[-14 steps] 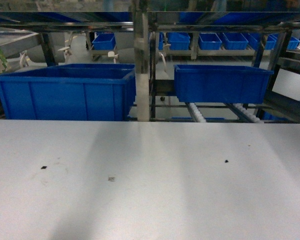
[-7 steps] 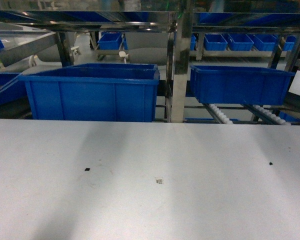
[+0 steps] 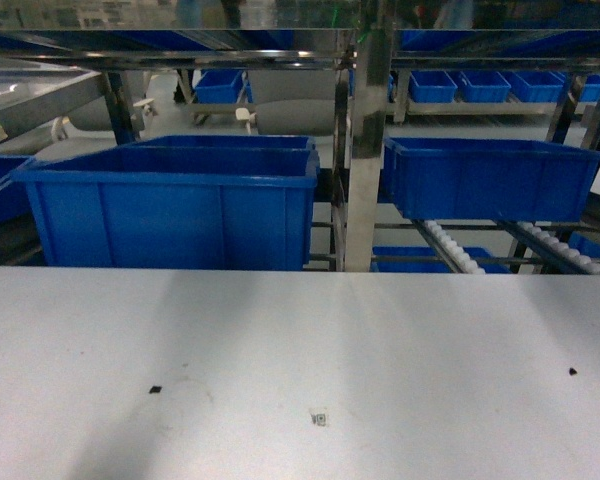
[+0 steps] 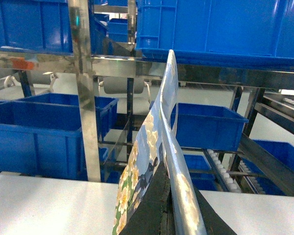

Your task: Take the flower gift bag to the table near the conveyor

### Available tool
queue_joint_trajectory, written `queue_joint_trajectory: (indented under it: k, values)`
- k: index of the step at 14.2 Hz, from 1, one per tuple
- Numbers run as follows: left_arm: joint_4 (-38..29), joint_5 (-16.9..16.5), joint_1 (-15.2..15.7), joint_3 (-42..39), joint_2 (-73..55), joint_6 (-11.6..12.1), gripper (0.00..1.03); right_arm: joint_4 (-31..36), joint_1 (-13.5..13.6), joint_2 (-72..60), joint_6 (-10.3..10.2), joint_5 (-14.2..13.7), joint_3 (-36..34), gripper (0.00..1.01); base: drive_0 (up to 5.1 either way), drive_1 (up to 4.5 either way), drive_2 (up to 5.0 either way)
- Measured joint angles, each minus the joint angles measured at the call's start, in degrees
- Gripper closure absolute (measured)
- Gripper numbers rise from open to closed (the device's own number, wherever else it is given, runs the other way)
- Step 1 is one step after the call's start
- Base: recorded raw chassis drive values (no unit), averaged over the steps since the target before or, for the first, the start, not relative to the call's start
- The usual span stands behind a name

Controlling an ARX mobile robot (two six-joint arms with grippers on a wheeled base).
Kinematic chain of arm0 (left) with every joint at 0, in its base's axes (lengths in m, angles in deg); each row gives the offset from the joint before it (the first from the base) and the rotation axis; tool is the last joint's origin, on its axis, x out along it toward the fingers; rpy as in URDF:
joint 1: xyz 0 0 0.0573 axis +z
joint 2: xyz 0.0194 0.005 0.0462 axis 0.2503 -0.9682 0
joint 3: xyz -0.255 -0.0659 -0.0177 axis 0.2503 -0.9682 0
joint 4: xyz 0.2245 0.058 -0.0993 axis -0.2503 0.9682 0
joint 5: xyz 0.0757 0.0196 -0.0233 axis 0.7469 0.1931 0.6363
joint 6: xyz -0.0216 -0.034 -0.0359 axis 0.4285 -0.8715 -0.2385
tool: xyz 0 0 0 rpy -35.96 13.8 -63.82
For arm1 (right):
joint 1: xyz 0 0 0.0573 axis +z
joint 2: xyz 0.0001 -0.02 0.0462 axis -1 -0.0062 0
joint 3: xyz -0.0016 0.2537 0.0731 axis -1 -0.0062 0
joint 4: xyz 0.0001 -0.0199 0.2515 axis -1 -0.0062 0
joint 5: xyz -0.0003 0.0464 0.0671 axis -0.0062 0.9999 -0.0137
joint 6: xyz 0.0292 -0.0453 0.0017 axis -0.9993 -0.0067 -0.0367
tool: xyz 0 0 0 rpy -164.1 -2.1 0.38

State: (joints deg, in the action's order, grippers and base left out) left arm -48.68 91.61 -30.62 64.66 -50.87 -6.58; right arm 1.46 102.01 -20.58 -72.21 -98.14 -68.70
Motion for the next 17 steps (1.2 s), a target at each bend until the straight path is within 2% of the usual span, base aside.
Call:
queue_joint_trajectory:
  k: [5,6,8,9,11,12,14,17]
  values:
    - [0.0,0.0,0.0,0.0,-0.5,0.0,1.01,0.4,-0.2,-0.3,0.0,0.3,0.0,0.99,0.0,0.0,0.0]
    - [0.0,0.0,0.0,0.0,-0.4,0.0,1.01,2.1,-2.0,-1.4,0.1,3.7,-0.3,0.99,0.0,0.0,0.0]
    - [0.0,0.0,0.0,0.0,-0.4,0.0,1.01,5.6,-5.2,-5.7,0.2,7.9,-1.1,0.99,0.0,0.0,0.0]
    - [0.0,0.0,0.0,0.0,-0.4,0.0,1.01,16.9,-11.9,-19.6,0.4,16.4,-2.4,0.99,0.0,0.0,0.0]
    - [0.0,0.0,0.0,0.0,-0.4,0.0,1.01,24.3,-15.5,-32.1,2.0,19.4,-1.4,0.99,0.0,0.0,0.0]
    - [0.0,0.0,0.0,0.0,-0.4,0.0,1.01,26.3,-17.0,-37.4,2.1,20.9,-0.3,0.99,0.0,0.0,0.0]
    - [0.0,0.0,0.0,0.0,-0.4,0.0,1.01,30.8,-18.8,-47.4,2.7,23.6,1.1,0.99,0.0,0.0,0.0]
    - [0.0,0.0,0.0,0.0,-0.4,0.0,1.01,31.7,-19.6,-57.8,3.1,23.8,5.4,0.99,0.0,0.0,0.0]
